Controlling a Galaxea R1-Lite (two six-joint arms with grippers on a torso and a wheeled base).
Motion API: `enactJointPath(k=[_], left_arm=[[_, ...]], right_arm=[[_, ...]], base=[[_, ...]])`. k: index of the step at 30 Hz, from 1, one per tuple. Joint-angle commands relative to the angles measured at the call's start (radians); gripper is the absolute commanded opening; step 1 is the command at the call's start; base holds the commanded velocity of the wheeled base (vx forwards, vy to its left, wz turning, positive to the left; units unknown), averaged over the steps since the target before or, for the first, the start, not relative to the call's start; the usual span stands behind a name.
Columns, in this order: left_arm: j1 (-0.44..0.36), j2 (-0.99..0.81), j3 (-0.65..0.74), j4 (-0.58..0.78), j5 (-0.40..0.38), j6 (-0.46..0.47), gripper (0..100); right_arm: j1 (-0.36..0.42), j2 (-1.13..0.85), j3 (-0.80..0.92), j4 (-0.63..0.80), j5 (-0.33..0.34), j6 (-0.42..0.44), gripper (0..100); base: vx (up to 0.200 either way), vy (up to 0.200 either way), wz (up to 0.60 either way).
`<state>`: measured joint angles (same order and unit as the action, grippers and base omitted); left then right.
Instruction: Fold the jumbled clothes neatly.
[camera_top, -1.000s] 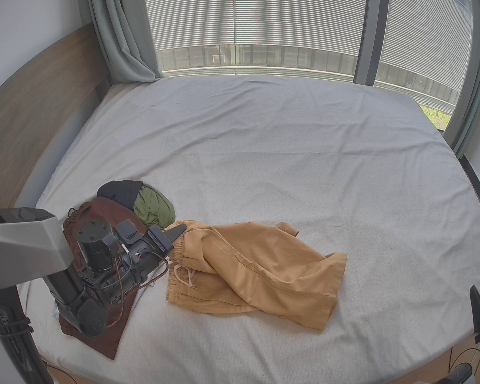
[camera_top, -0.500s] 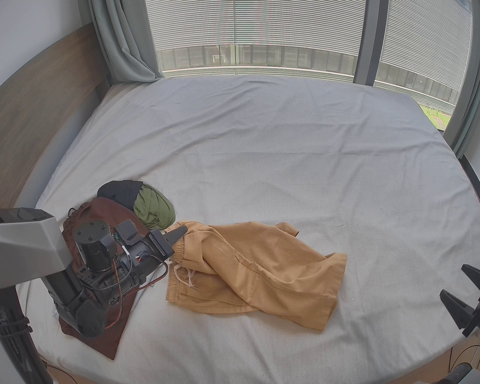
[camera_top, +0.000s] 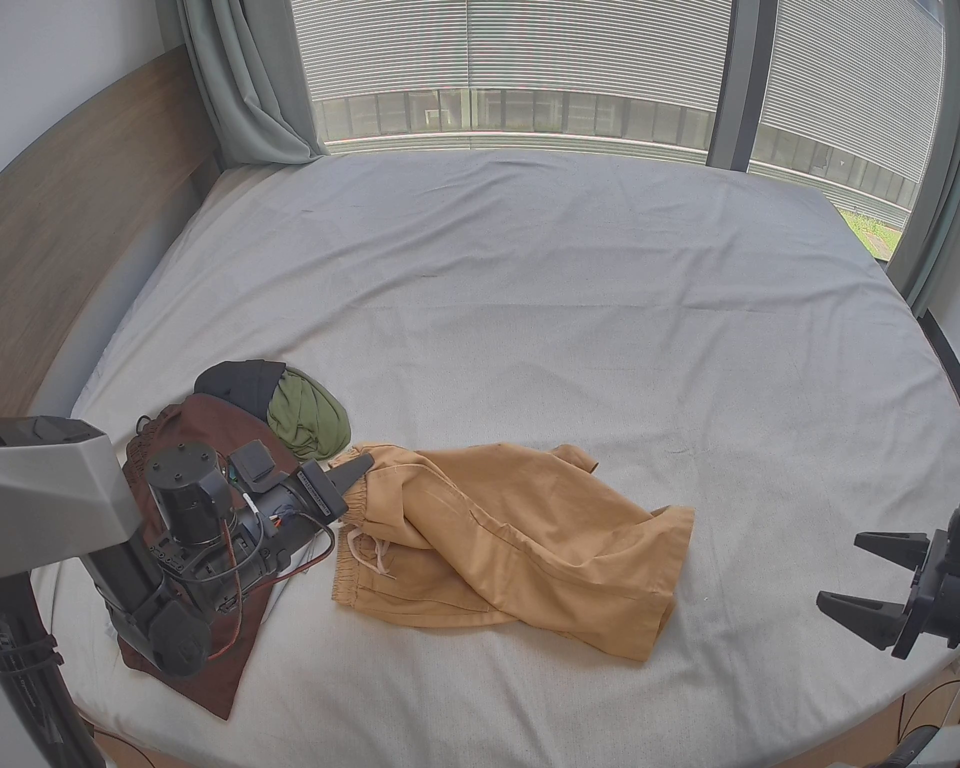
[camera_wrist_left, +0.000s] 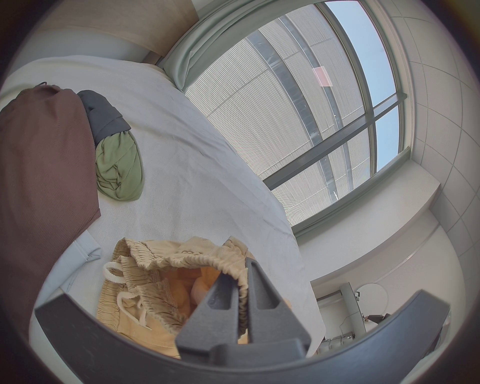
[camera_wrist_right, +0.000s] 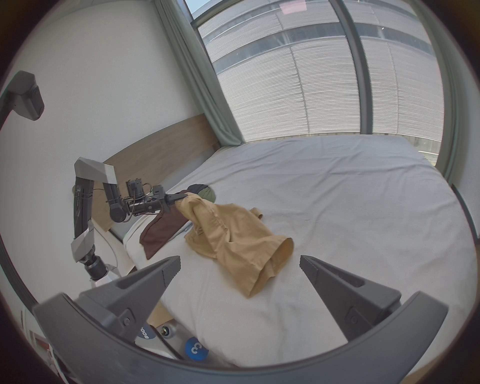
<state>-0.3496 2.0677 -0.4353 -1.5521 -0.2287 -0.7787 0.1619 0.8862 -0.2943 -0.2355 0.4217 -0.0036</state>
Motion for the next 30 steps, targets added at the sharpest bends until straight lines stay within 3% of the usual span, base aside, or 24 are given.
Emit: enactJointPath(k=[1, 10, 16, 24, 30], left_arm=[[-0.002, -0.015, 0.007, -0.002, -0.001, 0.015, 0], [0.001, -0.015, 0.012, -0.002, -0.003, 0.027, 0], [0.02, -0.012, 0.02, 0.0, -0.014, 0.067, 0], [0.04, -0.008, 0.043, 0.0, -0.037, 0.076, 0], [0.054, -0.009, 0.043, 0.0, -0.04, 0.076, 0]], right_arm=[[0.064, 0.134, -0.034, -0.031, 0.005, -0.004, 100], [0.074, 0.281, 0.021, -0.274, 0.0, 0.036, 100], [0.125, 0.364, 0.018, -0.314, 0.006, 0.162, 100], [0.146, 0.51, 0.064, -0.481, 0.003, 0.172, 100], [0.146, 0.568, 0.06, -0.495, 0.005, 0.177, 100]], base=[[0.0, 0.0, 0.0], [0.0, 0.0, 0.0], [0.0, 0.0, 0.0], [0.0, 0.0, 0.0], [0.0, 0.0, 0.0]])
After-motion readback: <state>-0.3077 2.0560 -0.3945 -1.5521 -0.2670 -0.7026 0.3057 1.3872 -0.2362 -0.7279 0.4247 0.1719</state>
